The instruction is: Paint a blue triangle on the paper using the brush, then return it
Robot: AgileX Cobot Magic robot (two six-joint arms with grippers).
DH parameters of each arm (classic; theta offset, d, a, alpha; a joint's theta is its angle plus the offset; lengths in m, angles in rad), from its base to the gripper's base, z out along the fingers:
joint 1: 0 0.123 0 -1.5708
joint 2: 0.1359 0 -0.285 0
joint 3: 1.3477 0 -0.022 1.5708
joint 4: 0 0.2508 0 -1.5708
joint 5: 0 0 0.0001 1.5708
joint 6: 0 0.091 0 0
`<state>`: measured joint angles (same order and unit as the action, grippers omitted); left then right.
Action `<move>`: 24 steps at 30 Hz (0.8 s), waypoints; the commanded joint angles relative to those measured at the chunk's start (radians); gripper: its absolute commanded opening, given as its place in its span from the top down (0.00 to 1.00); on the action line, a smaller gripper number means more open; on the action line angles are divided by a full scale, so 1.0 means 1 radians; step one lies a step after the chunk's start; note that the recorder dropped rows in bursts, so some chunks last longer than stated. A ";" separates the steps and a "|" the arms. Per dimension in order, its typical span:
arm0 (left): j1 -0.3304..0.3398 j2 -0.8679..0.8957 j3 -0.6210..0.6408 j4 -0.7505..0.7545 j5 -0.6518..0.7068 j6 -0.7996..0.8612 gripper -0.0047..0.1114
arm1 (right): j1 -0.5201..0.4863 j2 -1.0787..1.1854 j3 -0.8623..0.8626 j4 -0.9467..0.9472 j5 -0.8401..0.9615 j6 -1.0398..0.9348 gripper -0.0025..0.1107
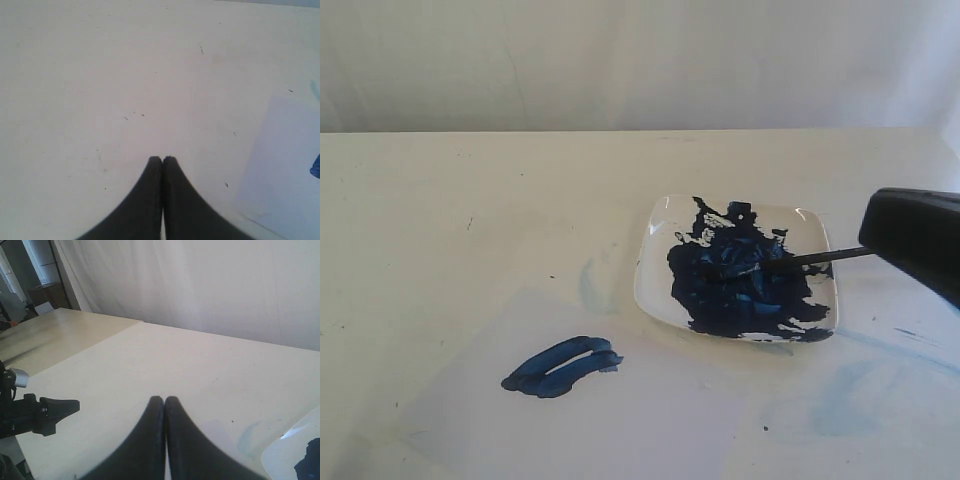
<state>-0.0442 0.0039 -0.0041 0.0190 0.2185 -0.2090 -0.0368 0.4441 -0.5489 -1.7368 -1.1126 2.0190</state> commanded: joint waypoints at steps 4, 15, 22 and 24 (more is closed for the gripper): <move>0.036 -0.004 0.004 -0.003 -0.016 -0.012 0.96 | 0.003 -0.006 0.004 -0.008 0.001 0.000 0.98; 0.036 -0.004 0.004 -0.003 -0.006 -0.010 0.96 | 0.003 -0.006 0.004 -0.008 0.001 0.000 0.98; 0.036 -0.004 0.004 -0.003 0.035 0.200 0.96 | 0.015 -0.006 0.004 -0.008 -0.005 0.000 0.98; 0.036 -0.004 0.004 -0.003 0.035 0.203 0.96 | 0.015 -0.009 0.004 -0.008 -0.005 0.000 0.98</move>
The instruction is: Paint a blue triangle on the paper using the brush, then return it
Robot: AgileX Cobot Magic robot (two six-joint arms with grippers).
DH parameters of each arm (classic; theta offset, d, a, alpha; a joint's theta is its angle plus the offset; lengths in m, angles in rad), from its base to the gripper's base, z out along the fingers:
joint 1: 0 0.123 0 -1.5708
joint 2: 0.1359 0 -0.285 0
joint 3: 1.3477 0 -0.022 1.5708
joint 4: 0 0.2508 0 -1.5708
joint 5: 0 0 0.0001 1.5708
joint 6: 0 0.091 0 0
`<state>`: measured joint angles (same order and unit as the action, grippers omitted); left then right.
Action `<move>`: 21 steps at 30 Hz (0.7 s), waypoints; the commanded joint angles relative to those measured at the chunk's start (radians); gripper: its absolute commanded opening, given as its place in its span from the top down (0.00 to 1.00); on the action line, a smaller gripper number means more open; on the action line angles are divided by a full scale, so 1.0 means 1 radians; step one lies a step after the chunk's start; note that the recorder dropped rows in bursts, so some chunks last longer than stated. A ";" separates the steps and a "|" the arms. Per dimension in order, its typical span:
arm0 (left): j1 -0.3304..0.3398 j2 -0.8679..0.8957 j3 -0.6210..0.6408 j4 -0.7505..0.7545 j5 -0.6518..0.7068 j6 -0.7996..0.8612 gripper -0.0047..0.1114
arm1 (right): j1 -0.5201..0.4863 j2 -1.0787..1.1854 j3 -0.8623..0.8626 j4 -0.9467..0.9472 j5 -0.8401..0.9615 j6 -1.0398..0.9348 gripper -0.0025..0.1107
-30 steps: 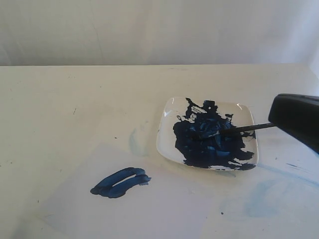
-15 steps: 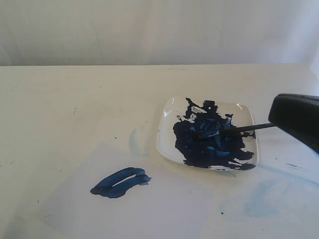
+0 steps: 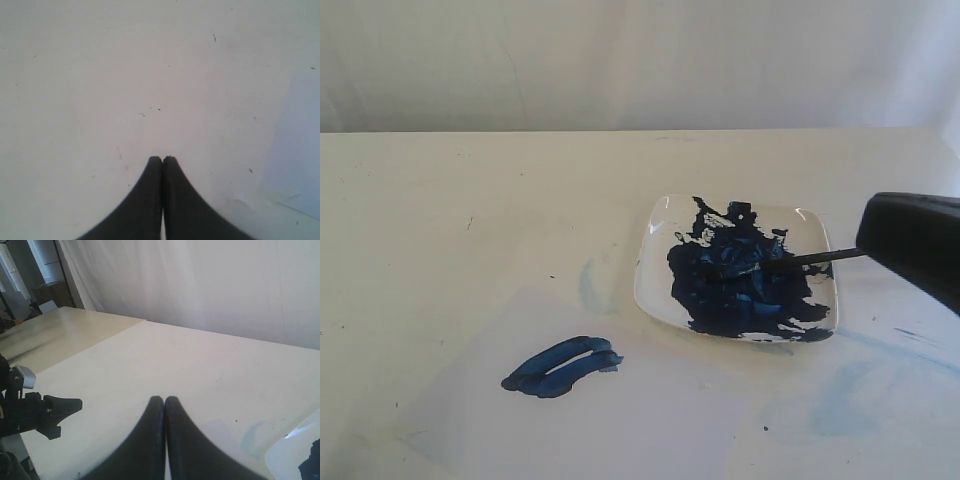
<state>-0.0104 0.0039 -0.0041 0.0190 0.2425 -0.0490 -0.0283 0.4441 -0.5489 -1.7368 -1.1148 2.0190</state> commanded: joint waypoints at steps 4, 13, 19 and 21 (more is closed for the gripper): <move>0.003 -0.004 0.004 -0.003 0.011 0.043 0.96 | 0.006 -0.052 0.004 -0.008 -0.003 0.000 0.98; 0.003 -0.004 0.004 -0.003 0.009 0.049 0.96 | 0.007 -0.167 0.004 -0.008 -0.013 0.000 0.98; 0.003 -0.004 0.004 -0.003 0.009 0.049 0.96 | 0.007 -0.174 0.004 -0.008 0.009 0.005 0.98; 0.003 -0.004 0.004 -0.003 0.009 0.049 0.96 | 0.007 -0.174 0.004 0.060 0.028 0.044 0.98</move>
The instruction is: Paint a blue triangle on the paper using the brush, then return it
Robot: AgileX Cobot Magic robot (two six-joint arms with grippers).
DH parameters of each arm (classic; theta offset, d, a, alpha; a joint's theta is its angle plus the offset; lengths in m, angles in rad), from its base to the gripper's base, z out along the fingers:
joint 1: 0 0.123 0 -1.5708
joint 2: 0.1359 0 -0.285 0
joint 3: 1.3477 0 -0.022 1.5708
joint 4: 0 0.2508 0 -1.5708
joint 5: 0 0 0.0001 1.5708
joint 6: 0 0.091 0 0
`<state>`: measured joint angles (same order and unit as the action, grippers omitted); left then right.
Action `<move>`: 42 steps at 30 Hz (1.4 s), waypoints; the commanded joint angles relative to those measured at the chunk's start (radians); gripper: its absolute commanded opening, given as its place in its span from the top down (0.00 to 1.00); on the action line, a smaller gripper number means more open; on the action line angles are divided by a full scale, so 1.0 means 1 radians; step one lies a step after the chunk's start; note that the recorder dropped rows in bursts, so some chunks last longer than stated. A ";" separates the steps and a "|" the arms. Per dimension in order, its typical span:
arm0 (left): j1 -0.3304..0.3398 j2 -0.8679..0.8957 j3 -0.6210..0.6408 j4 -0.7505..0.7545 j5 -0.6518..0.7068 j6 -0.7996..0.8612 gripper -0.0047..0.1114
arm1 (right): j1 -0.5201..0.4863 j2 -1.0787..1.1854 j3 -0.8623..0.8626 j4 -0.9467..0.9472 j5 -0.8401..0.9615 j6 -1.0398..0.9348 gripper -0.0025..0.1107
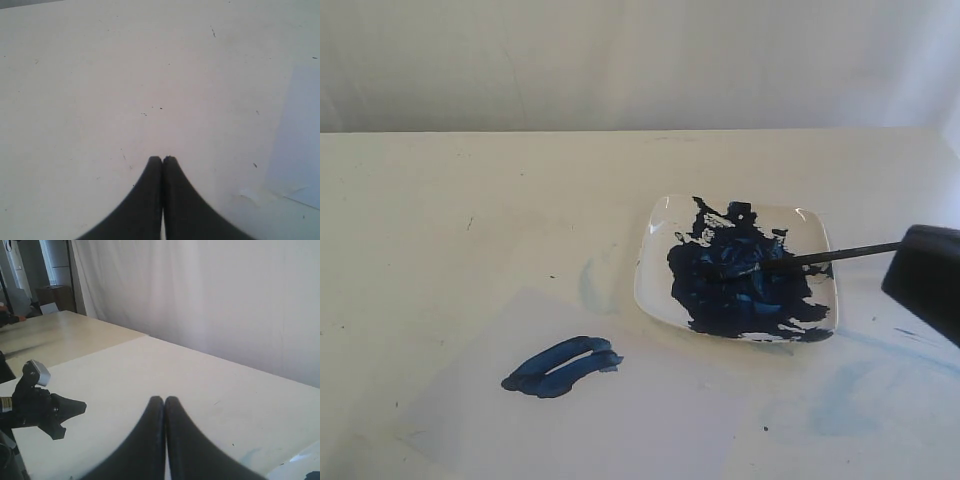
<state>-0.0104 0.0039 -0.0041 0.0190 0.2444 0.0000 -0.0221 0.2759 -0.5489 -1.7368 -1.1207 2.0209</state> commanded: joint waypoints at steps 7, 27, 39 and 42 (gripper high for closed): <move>0.003 -0.004 0.004 -0.003 0.007 0.000 0.96 | 0.001 -0.083 0.004 0.253 0.305 0.083 0.98; 0.003 -0.004 0.004 -0.003 0.007 0.000 0.96 | 0.001 -0.276 0.430 1.808 0.625 -1.108 0.98; 0.003 -0.004 0.004 -0.003 0.003 0.000 0.96 | 0.001 -0.276 0.549 1.578 1.486 -1.467 0.98; 0.003 -0.004 0.004 -0.003 0.003 0.000 0.96 | 0.001 -0.276 0.549 1.552 1.486 -1.716 0.98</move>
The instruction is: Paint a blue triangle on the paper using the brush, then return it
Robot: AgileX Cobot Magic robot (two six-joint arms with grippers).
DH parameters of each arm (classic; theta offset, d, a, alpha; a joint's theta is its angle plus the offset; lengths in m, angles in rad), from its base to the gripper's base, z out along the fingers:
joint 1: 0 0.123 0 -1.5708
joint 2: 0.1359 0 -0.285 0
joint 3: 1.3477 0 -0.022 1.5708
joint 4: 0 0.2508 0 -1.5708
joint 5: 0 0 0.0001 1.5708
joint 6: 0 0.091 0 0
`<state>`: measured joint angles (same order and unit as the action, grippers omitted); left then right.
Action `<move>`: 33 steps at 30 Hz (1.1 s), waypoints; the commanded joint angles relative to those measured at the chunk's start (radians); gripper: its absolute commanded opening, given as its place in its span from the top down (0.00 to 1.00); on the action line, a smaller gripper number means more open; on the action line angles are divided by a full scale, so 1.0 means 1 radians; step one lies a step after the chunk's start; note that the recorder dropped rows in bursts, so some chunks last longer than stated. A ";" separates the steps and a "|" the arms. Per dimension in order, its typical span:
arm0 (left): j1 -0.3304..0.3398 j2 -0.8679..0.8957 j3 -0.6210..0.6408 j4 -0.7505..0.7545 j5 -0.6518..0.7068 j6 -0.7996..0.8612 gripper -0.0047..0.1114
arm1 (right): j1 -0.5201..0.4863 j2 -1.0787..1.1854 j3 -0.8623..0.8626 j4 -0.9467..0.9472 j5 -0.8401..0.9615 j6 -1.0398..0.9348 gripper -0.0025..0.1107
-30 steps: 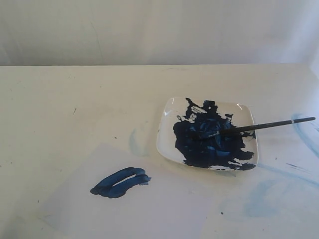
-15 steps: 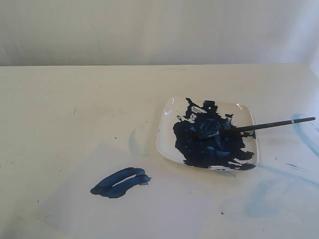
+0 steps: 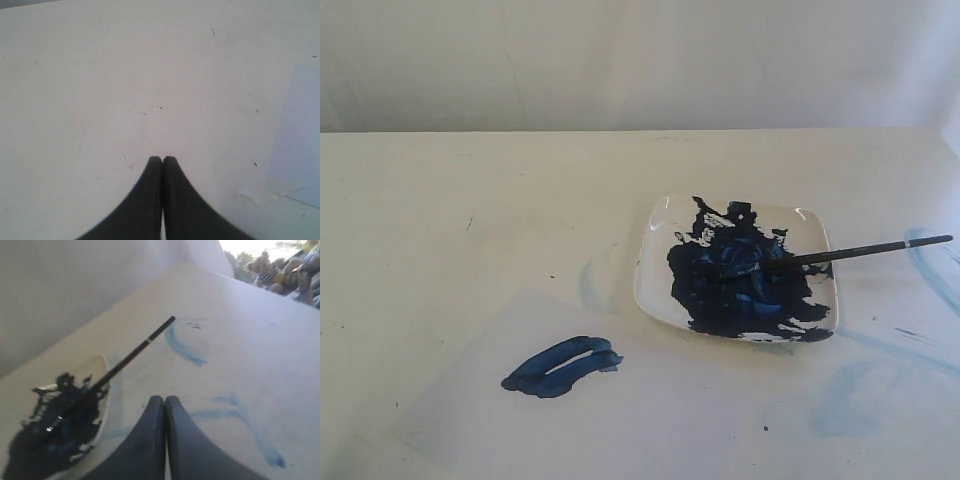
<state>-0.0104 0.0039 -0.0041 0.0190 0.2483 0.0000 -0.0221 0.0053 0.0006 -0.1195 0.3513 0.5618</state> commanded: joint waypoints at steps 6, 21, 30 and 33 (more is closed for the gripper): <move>0.003 -0.004 0.004 -0.003 -0.001 0.000 0.96 | 0.003 -0.005 -0.001 0.119 0.004 -0.607 0.98; 0.003 -0.004 0.004 -0.003 -0.001 0.000 0.96 | 0.087 -0.005 -0.001 0.179 0.004 -0.668 0.98; 0.003 -0.004 0.004 -0.003 -0.001 0.000 0.96 | 0.150 -0.005 -0.001 0.275 0.002 -0.670 0.98; 0.003 -0.004 0.004 -0.003 -0.001 0.000 0.96 | 0.156 -0.005 -0.001 0.286 0.002 -0.670 0.98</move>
<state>-0.0104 0.0039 -0.0041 0.0190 0.2483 0.0000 0.1258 0.0053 0.0006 0.1502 0.3651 -0.0963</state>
